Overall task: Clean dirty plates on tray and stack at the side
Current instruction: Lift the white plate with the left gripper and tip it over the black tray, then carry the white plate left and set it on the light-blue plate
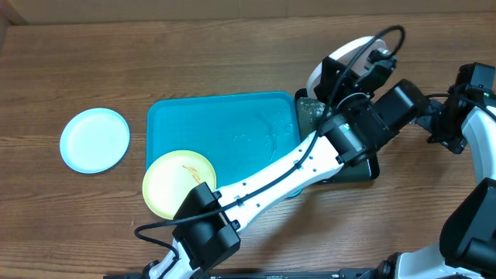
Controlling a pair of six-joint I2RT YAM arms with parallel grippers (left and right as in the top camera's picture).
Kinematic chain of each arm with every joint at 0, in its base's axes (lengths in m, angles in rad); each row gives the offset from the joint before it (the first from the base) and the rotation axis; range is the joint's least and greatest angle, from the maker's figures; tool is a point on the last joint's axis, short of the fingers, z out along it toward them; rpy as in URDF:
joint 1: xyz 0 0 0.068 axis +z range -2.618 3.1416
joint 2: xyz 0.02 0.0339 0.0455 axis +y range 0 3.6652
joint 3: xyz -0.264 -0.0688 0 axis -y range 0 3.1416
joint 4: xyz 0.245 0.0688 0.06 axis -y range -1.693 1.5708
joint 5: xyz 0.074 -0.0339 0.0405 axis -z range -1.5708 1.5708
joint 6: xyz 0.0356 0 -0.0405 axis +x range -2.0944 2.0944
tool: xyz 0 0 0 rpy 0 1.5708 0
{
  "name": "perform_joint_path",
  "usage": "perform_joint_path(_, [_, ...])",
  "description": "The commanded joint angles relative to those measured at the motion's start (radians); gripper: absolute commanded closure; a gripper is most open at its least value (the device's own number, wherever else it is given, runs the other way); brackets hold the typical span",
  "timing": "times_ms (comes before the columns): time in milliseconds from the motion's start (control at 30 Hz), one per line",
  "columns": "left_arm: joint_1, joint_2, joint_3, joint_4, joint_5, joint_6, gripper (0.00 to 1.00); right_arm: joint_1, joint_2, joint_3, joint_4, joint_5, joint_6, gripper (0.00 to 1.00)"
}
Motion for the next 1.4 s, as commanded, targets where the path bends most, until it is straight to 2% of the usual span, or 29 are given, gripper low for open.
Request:
perform_joint_path(0, [0.000, -0.002, 0.026, 0.036, -0.082, 0.121, 0.96, -0.003, 0.000, 0.013, 0.004, -0.008, 0.008, 0.00])
perform_joint_path(133, [0.001, -0.002, 0.026, 0.036, -0.079, 0.064, 0.96, -0.003, 0.000, 0.013, 0.004, -0.008, 0.008, 0.00])
perform_joint_path(233, [0.006, -0.002, 0.025, -0.020, -0.045, -0.055, 0.96, -0.003, 0.000, 0.013, 0.004, -0.008, 0.008, 0.00])
perform_joint_path(300, [0.016, -0.001, 0.025, -0.098, 0.033, -0.162, 0.96, -0.003, 0.000, 0.013, 0.004, -0.008, 0.008, 0.00])
perform_joint_path(467, [0.088, -0.001, 0.019, -0.328, 0.436, -0.513, 0.96, -0.003, 0.000, 0.013, 0.004, -0.008, 0.008, 0.00])
perform_joint_path(500, [0.104, -0.001, 0.017, -0.349, 0.499, -0.554, 0.96, -0.003, 0.000, 0.013, 0.004, -0.008, 0.008, 0.00])
perform_joint_path(567, [0.165, 0.000, 0.011, -0.401, 0.744, -0.650, 0.96, -0.003, 0.000, 0.013, 0.004, -0.008, 0.008, 0.00])
perform_joint_path(700, [0.311, 0.003, -0.010, -0.434, 1.202, -0.669, 0.96, -0.003, 0.000, 0.013, 0.004, -0.008, 0.008, 0.00])
perform_joint_path(867, [0.515, 0.005, -0.021, -0.536, 1.606, -0.667, 0.96, -0.003, 0.000, 0.013, 0.004, -0.008, 0.008, 0.00])
perform_joint_path(967, [0.643, 0.005, -0.021, -0.613, 1.770, -0.634, 0.96, -0.003, 0.000, 0.013, 0.004, -0.008, 0.008, 0.00])
perform_joint_path(1133, [0.877, 0.005, -0.021, -0.764, 1.814, -0.589, 0.96, -0.003, 0.000, 0.013, 0.004, -0.008, 0.008, 0.00])
perform_joint_path(1367, [1.168, 0.004, -0.021, -0.923, 1.744, -0.575, 0.96, -0.003, 0.000, 0.013, 0.004, -0.008, 0.008, 0.00])
